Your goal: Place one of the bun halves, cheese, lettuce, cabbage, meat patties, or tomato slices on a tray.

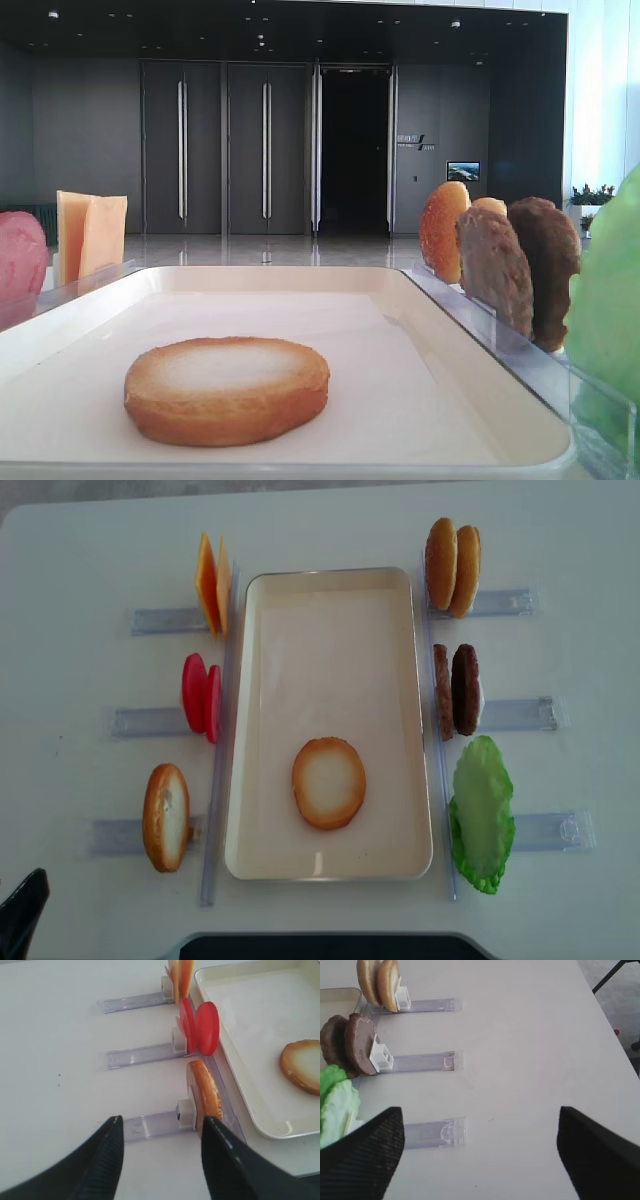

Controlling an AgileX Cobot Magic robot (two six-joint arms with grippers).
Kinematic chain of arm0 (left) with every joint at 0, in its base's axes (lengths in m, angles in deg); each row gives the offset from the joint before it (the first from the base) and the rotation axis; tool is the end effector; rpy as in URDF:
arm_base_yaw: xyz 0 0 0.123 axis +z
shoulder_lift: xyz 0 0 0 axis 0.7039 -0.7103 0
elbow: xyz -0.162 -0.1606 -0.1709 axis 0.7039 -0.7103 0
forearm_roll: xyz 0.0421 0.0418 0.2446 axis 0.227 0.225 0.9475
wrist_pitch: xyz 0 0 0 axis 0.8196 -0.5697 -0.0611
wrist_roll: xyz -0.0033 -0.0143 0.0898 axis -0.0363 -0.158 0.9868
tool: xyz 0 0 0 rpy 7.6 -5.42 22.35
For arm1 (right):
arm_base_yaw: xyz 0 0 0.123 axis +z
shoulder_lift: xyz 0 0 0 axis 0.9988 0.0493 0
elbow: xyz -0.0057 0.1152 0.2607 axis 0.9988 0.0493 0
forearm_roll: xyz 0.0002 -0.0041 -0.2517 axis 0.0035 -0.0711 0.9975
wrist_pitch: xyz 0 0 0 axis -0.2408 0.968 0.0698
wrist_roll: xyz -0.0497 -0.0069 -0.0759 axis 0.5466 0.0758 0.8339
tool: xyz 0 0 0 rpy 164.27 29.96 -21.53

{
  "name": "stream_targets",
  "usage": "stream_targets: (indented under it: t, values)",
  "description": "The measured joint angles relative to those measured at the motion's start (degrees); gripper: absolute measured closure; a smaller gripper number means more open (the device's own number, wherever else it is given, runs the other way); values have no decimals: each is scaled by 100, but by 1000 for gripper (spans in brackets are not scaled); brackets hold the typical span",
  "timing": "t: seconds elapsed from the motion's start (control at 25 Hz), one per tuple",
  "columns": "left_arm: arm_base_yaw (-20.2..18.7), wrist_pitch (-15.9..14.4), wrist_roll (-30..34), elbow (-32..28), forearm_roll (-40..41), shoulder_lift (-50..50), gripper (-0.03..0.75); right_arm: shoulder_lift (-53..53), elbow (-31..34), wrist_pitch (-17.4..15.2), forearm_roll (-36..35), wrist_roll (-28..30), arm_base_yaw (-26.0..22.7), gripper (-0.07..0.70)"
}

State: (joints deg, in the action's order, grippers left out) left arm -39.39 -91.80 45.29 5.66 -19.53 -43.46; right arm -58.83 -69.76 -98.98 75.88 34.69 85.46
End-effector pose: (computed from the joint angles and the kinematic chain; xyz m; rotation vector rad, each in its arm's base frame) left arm -0.0079 -0.0129 0.2662 0.1548 2.1012 0.0128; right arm -0.0101 0.0046 0.2735 -0.0147 2.1002 0.0218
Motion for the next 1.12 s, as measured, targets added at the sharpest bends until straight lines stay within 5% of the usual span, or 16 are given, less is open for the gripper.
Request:
stream_targets:
  t: [1.12]
  values:
    - [0,24,-187,0,131,0,328,0,0,0,0,0,0,42]
